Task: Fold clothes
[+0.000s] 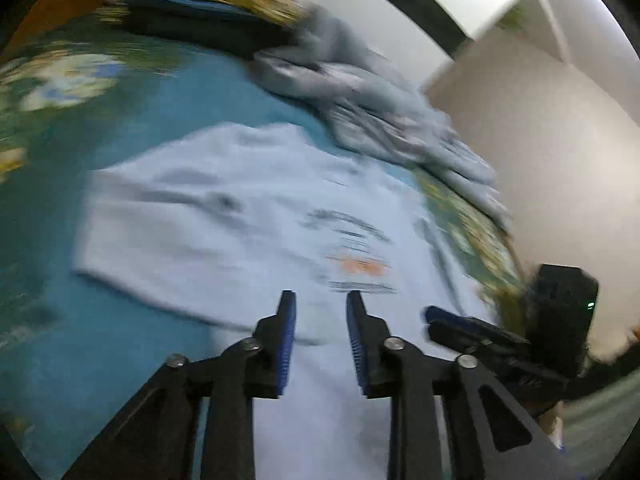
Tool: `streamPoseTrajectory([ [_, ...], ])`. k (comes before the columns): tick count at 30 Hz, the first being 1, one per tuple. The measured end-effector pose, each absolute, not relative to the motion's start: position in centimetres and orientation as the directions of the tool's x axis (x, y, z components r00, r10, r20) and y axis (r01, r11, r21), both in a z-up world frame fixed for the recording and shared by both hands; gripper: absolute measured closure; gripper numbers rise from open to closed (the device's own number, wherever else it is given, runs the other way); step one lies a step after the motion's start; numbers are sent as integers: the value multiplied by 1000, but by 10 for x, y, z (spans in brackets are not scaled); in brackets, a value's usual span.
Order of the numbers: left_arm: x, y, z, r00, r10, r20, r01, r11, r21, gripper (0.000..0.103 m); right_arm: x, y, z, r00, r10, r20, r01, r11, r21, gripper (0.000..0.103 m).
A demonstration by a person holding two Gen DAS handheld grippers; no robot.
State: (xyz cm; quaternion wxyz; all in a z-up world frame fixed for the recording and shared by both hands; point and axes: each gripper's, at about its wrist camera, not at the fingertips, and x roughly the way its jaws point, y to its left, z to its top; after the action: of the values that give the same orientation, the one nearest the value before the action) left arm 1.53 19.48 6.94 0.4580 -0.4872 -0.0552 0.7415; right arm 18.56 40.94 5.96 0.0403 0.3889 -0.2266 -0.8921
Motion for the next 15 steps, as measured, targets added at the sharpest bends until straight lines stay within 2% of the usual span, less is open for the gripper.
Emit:
streamPoseTrajectory([
  [4, 6, 136, 59, -201, 714, -670, -512, -660, -550, 73, 145, 399, 46, -659, -279, -699, -103, -887, 451, 59],
  [9, 12, 72, 39, -260, 695, -670, -410, -708, -575, 69, 104, 394, 22, -620, -214, -755, -168, -903, 395, 59],
  [15, 25, 33, 20, -294, 644, -706, -341, -761, -552, 69, 85, 392, 4, -614, -197, -764, -213, -891, 401, 57],
])
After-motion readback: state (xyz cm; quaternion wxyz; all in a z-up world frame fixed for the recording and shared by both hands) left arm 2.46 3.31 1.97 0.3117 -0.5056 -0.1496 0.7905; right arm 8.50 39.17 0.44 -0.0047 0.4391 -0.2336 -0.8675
